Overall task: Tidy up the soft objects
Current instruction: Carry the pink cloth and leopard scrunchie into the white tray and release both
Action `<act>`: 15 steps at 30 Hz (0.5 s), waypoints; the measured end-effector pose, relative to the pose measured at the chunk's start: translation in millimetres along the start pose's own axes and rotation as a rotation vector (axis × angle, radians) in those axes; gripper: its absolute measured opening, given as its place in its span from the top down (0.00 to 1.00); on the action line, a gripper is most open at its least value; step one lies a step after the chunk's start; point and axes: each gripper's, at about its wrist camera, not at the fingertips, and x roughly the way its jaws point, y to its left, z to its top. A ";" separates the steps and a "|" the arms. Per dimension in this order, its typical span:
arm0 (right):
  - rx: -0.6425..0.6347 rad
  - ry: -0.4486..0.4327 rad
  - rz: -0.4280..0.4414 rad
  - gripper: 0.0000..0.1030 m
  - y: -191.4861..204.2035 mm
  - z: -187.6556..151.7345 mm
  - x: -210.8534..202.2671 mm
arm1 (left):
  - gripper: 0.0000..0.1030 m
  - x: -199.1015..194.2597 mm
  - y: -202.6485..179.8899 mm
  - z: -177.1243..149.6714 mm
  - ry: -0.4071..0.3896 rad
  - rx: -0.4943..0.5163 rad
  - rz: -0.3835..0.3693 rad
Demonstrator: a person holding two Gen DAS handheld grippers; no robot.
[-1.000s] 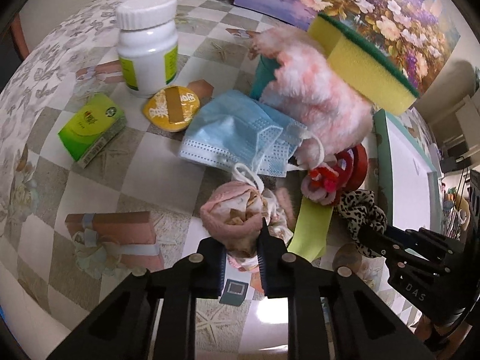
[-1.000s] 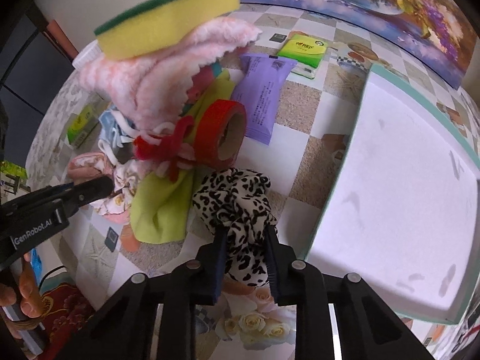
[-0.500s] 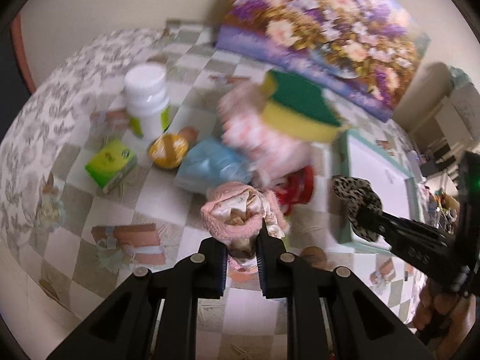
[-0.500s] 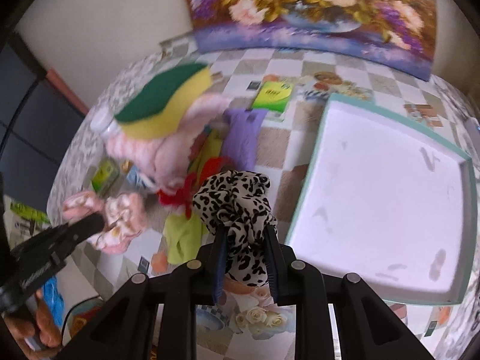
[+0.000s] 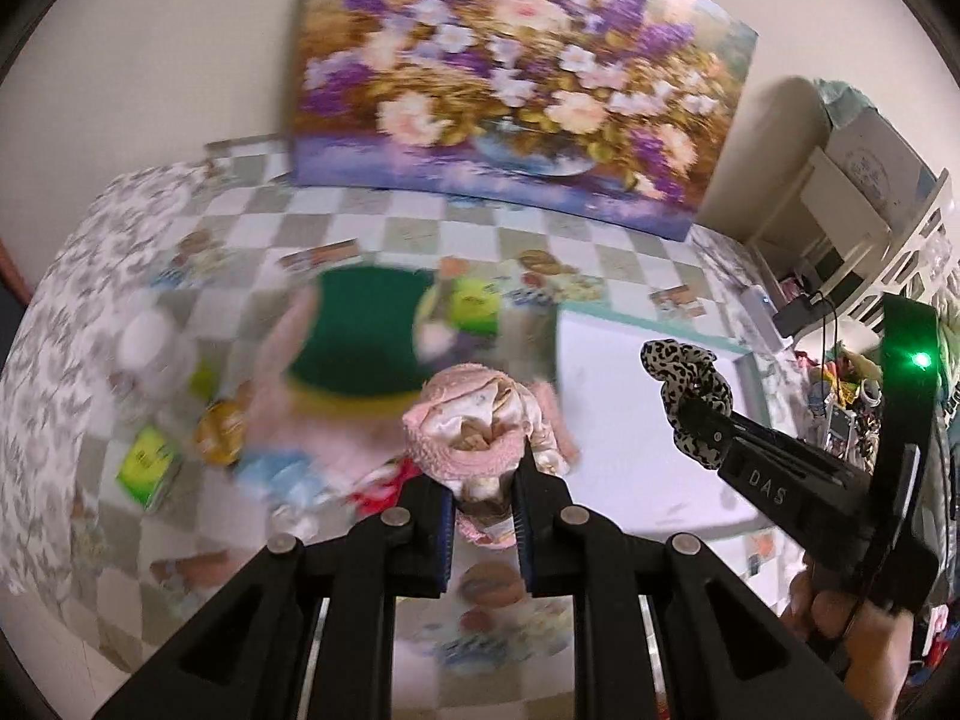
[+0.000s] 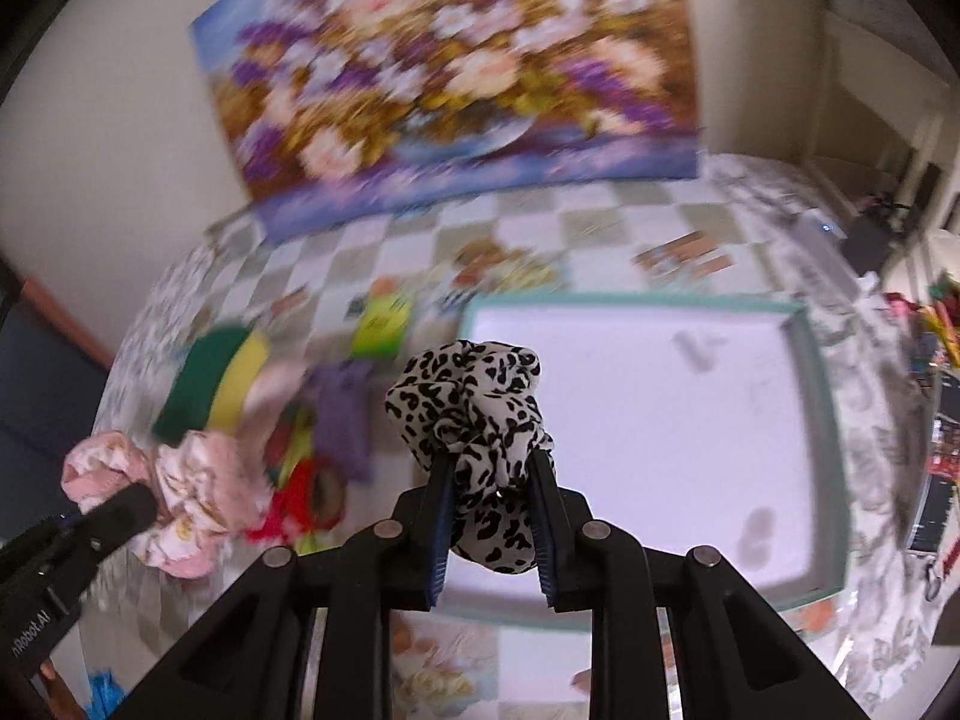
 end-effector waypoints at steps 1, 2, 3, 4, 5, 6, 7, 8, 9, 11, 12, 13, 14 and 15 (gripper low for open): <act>0.017 -0.008 -0.019 0.76 -6.3 5.2 -1.6 | 0.83 5.0 -9.2 7.6 0.006 0.009 -0.001; 0.032 -0.019 -0.034 0.76 -12.8 9.7 -3.6 | 0.83 9.4 -16.7 12.7 0.009 0.014 -0.004; 0.045 -0.029 -0.052 0.76 -19.2 13.7 -5.6 | 0.83 14.6 -24.5 17.8 0.015 0.017 -0.010; 0.050 -0.035 -0.069 0.76 -24.2 17.3 -6.1 | 0.83 20.8 -33.4 22.3 0.022 0.022 -0.017; 0.058 -0.045 -0.094 0.76 -31.2 21.0 -7.7 | 0.83 27.6 -42.1 25.6 0.031 0.024 -0.017; 0.073 -0.053 -0.118 0.76 -39.2 24.1 -9.2 | 0.83 33.4 -48.9 27.6 0.037 0.026 -0.019; 0.083 -0.058 -0.131 0.76 -44.4 25.1 -8.7 | 0.83 41.7 -56.7 30.1 0.049 0.027 -0.024; 0.099 -0.065 -0.143 0.76 -52.6 26.8 -8.5 | 0.83 49.8 -63.3 31.7 0.062 0.026 -0.028; 0.111 -0.074 -0.151 0.75 -59.4 27.0 -8.2 | 0.83 59.1 -70.6 33.7 0.075 0.025 -0.030; 0.131 -0.076 -0.180 0.75 -72.6 24.3 -4.5 | 0.83 77.2 -85.2 34.8 0.100 0.035 -0.024; 0.135 -0.069 -0.196 0.75 -78.4 23.0 0.1 | 0.83 86.2 -92.7 34.9 0.114 0.044 -0.016; 0.141 -0.057 -0.208 0.75 -85.2 21.3 5.6 | 0.83 95.8 -100.4 35.1 0.130 0.052 -0.012; 0.152 -0.041 -0.218 0.75 -92.2 19.5 11.8 | 0.83 103.0 -105.9 35.0 0.143 0.056 -0.012; 0.163 -0.028 -0.226 0.75 -98.4 17.4 16.9 | 0.83 109.5 -111.4 35.7 0.153 0.058 -0.011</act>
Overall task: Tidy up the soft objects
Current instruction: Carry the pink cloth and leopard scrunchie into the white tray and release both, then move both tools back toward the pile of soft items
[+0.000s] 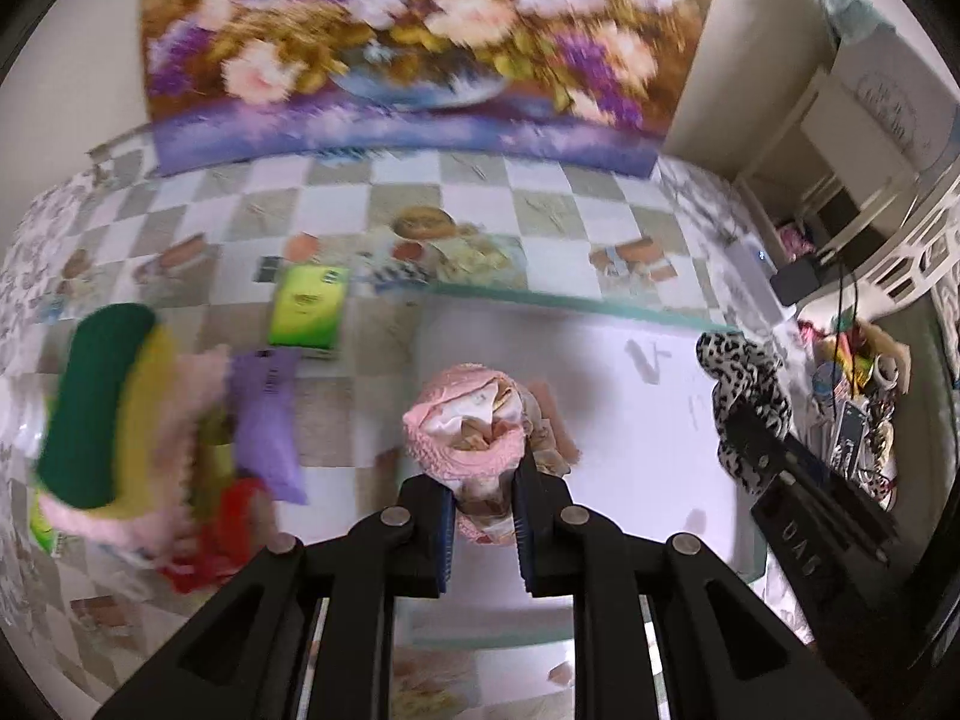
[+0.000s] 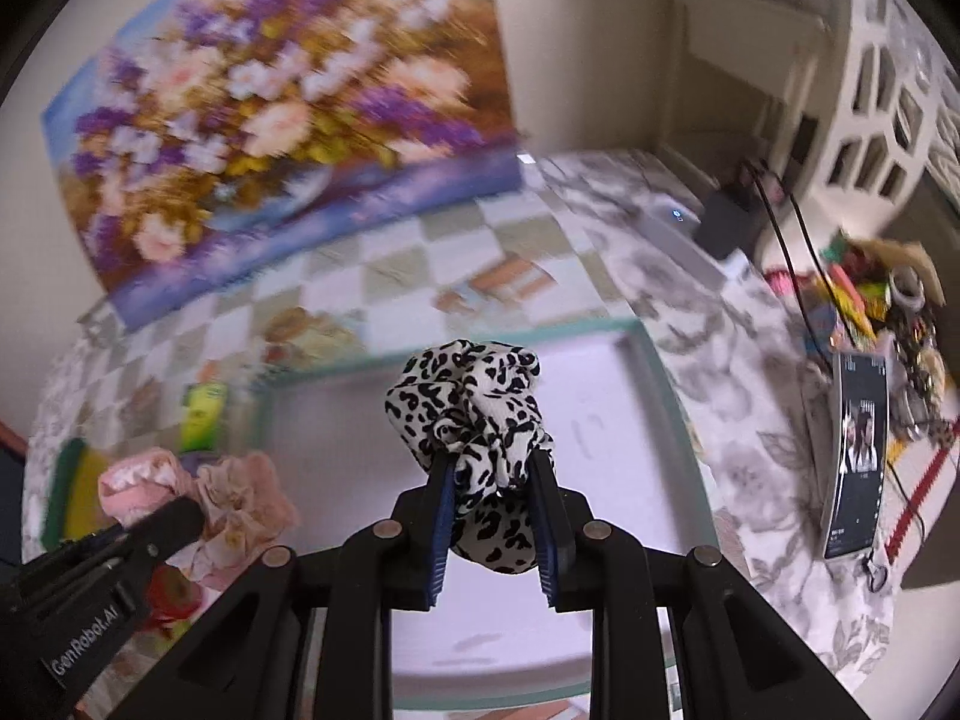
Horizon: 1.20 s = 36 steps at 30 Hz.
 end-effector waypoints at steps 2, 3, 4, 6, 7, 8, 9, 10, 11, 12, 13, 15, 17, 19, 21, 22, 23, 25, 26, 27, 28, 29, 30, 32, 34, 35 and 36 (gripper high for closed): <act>0.018 0.026 -0.014 0.75 -10.0 -2.3 13.6 | 0.83 10.2 -9.7 4.8 0.007 0.000 0.004; 0.027 0.033 -0.017 0.75 -14.3 -3.0 18.6 | 0.83 13.8 -13.7 7.1 0.007 0.000 0.006; 0.039 0.037 -0.014 0.75 -19.3 -3.8 24.7 | 0.83 17.5 -17.6 9.6 0.006 0.003 0.008; 0.056 0.046 -0.018 0.75 -27.5 -5.4 32.4 | 0.83 24.4 -20.7 13.3 0.005 -0.006 0.010; 0.062 0.056 -0.029 0.75 -30.9 -6.4 37.2 | 0.83 29.2 -20.7 14.2 0.008 -0.011 0.008; 0.067 0.065 -0.037 0.75 -33.3 -7.4 42.2 | 0.83 33.3 -20.1 14.1 0.012 -0.015 0.005; 0.068 0.074 -0.039 0.75 -33.8 -8.1 45.9 | 0.83 38.3 -19.0 13.2 0.016 -0.021 -0.002; 0.069 0.084 -0.039 0.75 -34.4 -9.1 50.4 | 0.83 43.8 -17.8 11.7 0.018 -0.027 -0.011; 0.068 0.094 -0.042 0.75 -34.3 -10.2 54.7 | 0.83 47.9 -16.3 10.2 0.023 -0.034 -0.018; 0.066 0.103 -0.047 0.74 -33.6 -11.1 58.0 | 0.83 52.7 -15.3 8.6 0.029 -0.039 -0.023; 0.062 0.111 -0.052 0.72 -32.7 -12.2 60.3 | 0.82 58.0 -14.9 7.3 0.039 -0.040 -0.023; 0.048 0.121 -0.064 0.68 -30.6 -13.3 62.3 | 0.68 65.6 -13.9 5.6 0.062 -0.045 -0.004; 0.038 0.124 -0.090 0.61 -29.8 -13.8 61.1 | 0.51 68.0 -10.7 4.2 0.077 -0.064 -0.008; 0.029 0.122 -0.111 0.55 -29.9 -13.7 58.2 | 0.47 65.0 -5.9 4.9 0.073 -0.087 -0.012; 0.026 0.119 -0.124 0.45 -30.9 -13.4 54.8 | 0.42 59.6 -3.5 5.5 0.066 -0.088 0.008; 0.025 0.119 -0.127 0.41 -31.3 -13.4 52.8 | 0.39 56.3 -3.4 5.4 0.061 -0.079 0.022; 0.025 0.120 -0.128 0.39 -31.4 -13.5 50.8 | 0.33 53.8 -3.2 5.2 0.058 -0.071 0.033; 0.016 0.125 -0.136 0.32 -30.3 -13.9 48.9 | 0.25 49.8 -3.0 4.2 0.055 -0.053 0.059; 0.011 0.127 -0.140 0.27 -29.5 -14.6 48.2 | 0.20 48.6 -2.6 3.6 0.054 -0.046 0.072; 0.009 0.129 -0.140 0.24 -28.9 -15.3 48.0 | 0.15 47.5 -2.3 3.0 0.052 -0.040 0.084; 0.009 0.136 -0.138 0.19 -28.7 -16.2 48.4 | 0.13 46.4 -1.4 1.9 0.049 -0.034 0.092; 0.009 0.142 -0.137 0.15 -28.8 -17.0 49.2 | 0.11 45.7 -0.8 1.3 0.047 -0.031 0.096; 0.008 0.149 -0.134 0.13 -28.6 -18.0 50.1 | 0.10 44.7 -0.1 0.7 0.045 -0.029 0.098; 0.006 0.156 -0.131 0.03 -28.3 -20.1 51.5 | 0.08 42.5 1.6 0.4 0.041 -0.028 0.105; 0.000 0.157 -0.133 0.00 -27.4 -21.1 51.8 | 0.04 38.9 3.6 -0.2 0.029 -0.028 0.109; -0.003 0.157 -0.136 0.00 -27.1 -21.3 51.7 | 0.04 37.4 4.1 -0.3 0.026 -0.028 0.109; -0.007 0.157 -0.137 0.00 -26.5 -21.7 51.6 | 0.04 35.5 5.1 -0.7 0.024 -0.031 0.107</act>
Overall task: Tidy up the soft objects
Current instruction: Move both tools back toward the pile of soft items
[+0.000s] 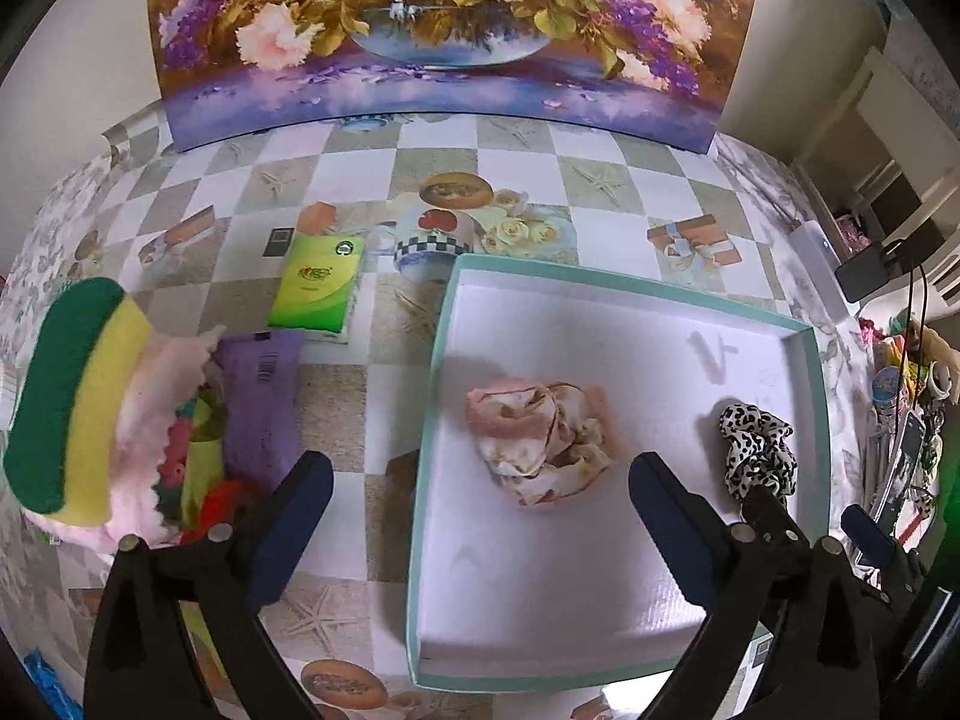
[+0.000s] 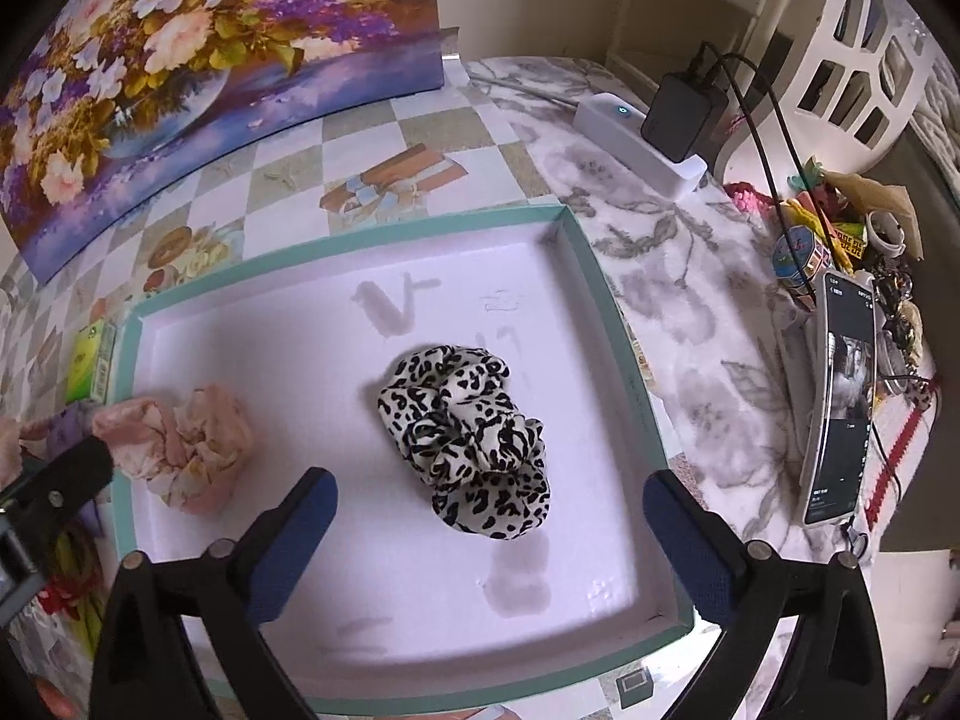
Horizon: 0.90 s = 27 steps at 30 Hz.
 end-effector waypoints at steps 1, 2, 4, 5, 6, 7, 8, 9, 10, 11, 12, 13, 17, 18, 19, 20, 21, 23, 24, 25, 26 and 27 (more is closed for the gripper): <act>-0.004 -0.001 0.003 0.00 0.8 -0.5 -1.0 | 0.03 -2.1 0.9 -0.5 -0.003 -0.002 -0.006; -0.004 -0.003 0.006 0.00 1.2 -0.7 -1.8 | 0.02 -3.9 1.4 -1.1 -0.006 -0.003 -0.012; -0.006 -0.014 0.007 0.00 2.4 -1.5 -5.8 | 0.00 -7.6 1.7 -2.7 -0.016 -0.004 -0.015; -0.005 -0.024 0.008 0.00 3.0 -1.6 -8.8 | 0.00 -9.5 1.6 -3.3 -0.022 -0.001 -0.017; -0.003 -0.033 0.008 0.00 3.6 -1.9 -11.9 | 0.00 -11.3 1.7 -3.9 -0.028 0.001 -0.018; 0.000 -0.043 0.011 0.00 3.8 -2.4 -15.4 | 0.00 -13.7 2.1 -4.4 -0.035 0.000 -0.019; 0.002 -0.054 0.015 0.00 4.1 -2.9 -19.1 | 0.00 -15.3 2.9 -4.6 -0.039 -0.001 -0.022; 0.002 -0.063 0.016 0.00 4.5 -3.0 -21.9 | 0.00 -17.3 3.8 -5.0 -0.045 -0.004 -0.026; 0.000 -0.071 0.017 0.00 5.2 -3.7 -25.4 | 0.00 -19.1 5.3 -5.3 -0.049 -0.008 -0.029; -0.001 -0.074 0.020 0.00 5.4 -4.1 -27.6 | 0.00 -21.5 7.3 -5.7 -0.052 -0.011 -0.028; -0.001 -0.079 0.023 0.00 5.3 -4.6 -30.0 | 0.00 -23.6 9.0 -6.4 -0.055 -0.012 -0.027; -0.006 -0.086 0.016 0.00 5.9 -5.3 -33.8 | 0.00 -26.8 11.0 -7.1 -0.060 -0.013 -0.030; -0.012 -0.091 0.019 0.00 6.8 -7.9 -45.7 | 0.00 -44.1 18.7 -9.7 -0.079 -0.012 -0.068; -0.010 -0.085 0.033 0.00 7.2 -8.1 -49.2 | 0.00 -49.8 20.5 -10.3 -0.086 -0.008 -0.070; -0.014 -0.084 0.042 0.00 8.0 -8.6 -51.9 | 0.00 -56.3 22.4 -11.2 -0.089 -0.003 -0.074; -0.022 -0.090 0.047 0.00 9.8 -9.7 -56.6 | 0.00 -61.9 24.8 -12.0 -0.092 -0.002 -0.084; -0.029 -0.098 0.051 0.00 11.6 -10.5 -61.5 | 0.00 -68.9 28.0 -12.9 -0.099 -0.003 -0.102; -0.036 -0.124 0.068 0.00 15.0 -11.9 -73.7 | 0.00 -82.6 35.5 -14.6 -0.113 -0.006 -0.136; -0.033 -0.135 0.087 0.00 16.1 -12.5 -79.0 | 0.00 -88.3 39.0 -15.2 -0.123 -0.006 -0.144; -0.028 -0.147 0.122 0.00 17.7 -13.3 -86.0 | 0.00 -95.6 44.2 -16.1 -0.138 -0.003 -0.144; -0.024 -0.153 0.148 0.00 19.2 -14.0 -90.0 | 0.00 -102.0 49.3 -17.1 -0.154 -0.003 -0.136; -0.023 -0.161 0.168 0.00 22.6 -15.0 -94.7 | 0.00 -108.2 55.1 -18.9 -0.171 -0.006 -0.124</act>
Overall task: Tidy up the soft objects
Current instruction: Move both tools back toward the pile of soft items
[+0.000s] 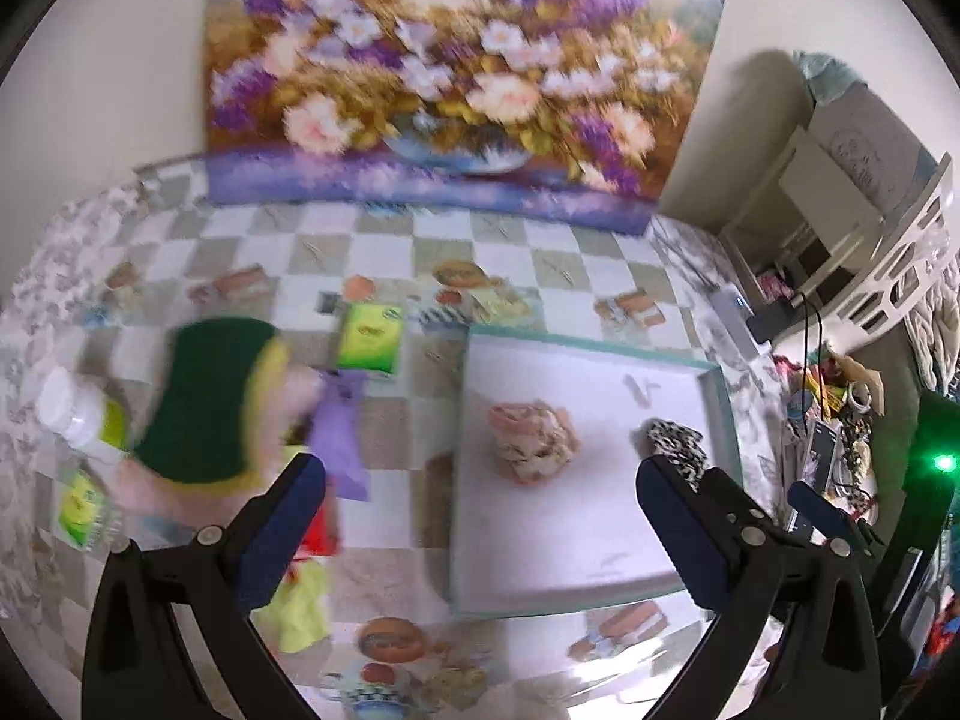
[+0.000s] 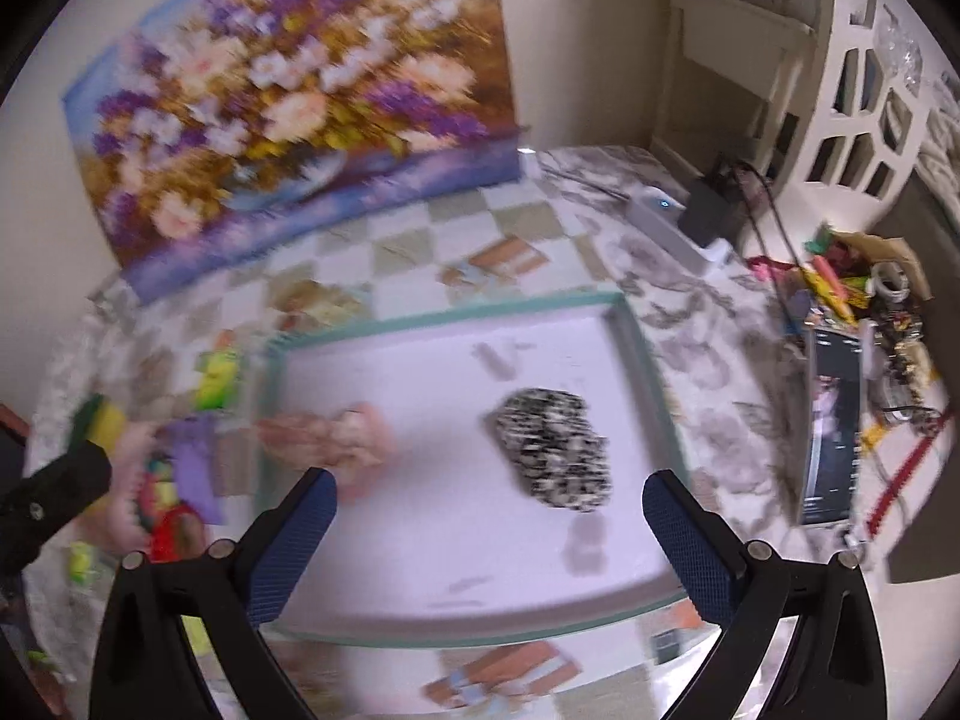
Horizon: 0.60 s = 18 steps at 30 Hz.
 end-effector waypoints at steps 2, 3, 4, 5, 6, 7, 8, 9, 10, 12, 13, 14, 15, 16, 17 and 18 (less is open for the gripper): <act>-0.022 -0.007 0.017 0.00 12.8 -0.7 -3.9 | 0.00 -13.7 14.8 -4.0 -0.035 -0.020 0.029; -0.039 -0.008 0.031 0.00 20.6 -1.8 -4.7 | 0.00 -17.0 20.4 -6.6 -0.041 -0.026 0.035; -0.059 -0.006 0.057 0.00 29.2 -2.7 -4.7 | 0.00 -20.9 27.9 -10.0 -0.045 -0.031 0.044; -0.074 0.002 0.091 0.00 38.1 -4.1 -3.9 | 0.00 -24.0 34.3 -12.5 -0.051 -0.034 0.051; -0.082 0.012 0.130 0.00 46.5 -5.8 -2.6 | 0.00 -28.4 42.8 -15.4 -0.061 -0.038 0.063; -0.087 0.020 0.157 0.00 54.0 -7.5 -1.3 | 0.00 -31.4 49.3 -17.8 -0.070 -0.045 0.073; -0.095 0.022 0.171 0.00 60.6 -9.1 -1.7 | 0.00 -35.2 57.1 -20.1 -0.080 -0.055 0.086; -0.112 0.023 0.182 0.00 70.1 -11.0 -2.3 | 0.00 -39.3 65.4 -22.4 -0.091 -0.067 0.099; -0.132 0.020 0.189 0.00 78.3 -13.9 -3.0 | 0.00 -43.9 74.7 -24.1 -0.103 -0.082 0.109; -0.167 0.013 0.220 0.00 96.7 -18.6 -4.1 | 0.00 -49.6 95.4 -27.3 -0.111 -0.122 0.119; -0.175 0.019 0.244 0.00 105.0 -21.1 -2.8 | 0.00 -51.3 103.5 -28.8 -0.113 -0.140 0.119; -0.179 0.030 0.265 0.00 110.8 -23.6 -0.8 | 0.00 -52.3 112.4 -30.2 -0.113 -0.160 0.123; -0.181 0.045 0.285 0.00 117.1 -26.5 2.1 | 0.00 -52.7 122.2 -32.2 -0.111 -0.181 0.129; -0.187 0.069 0.312 0.00 126.5 -30.7 6.6 | 0.00 -51.7 132.1 -34.8 -0.106 -0.200 0.140; -0.196 0.084 0.328 0.00 132.8 -33.8 9.6 | 0.00 -49.7 139.4 -36.8 -0.098 -0.215 0.151; -0.209 0.100 0.343 0.00 140.6 -36.8 13.4 | 0.00 -47.2 146.6 -39.5 -0.088 -0.228 0.161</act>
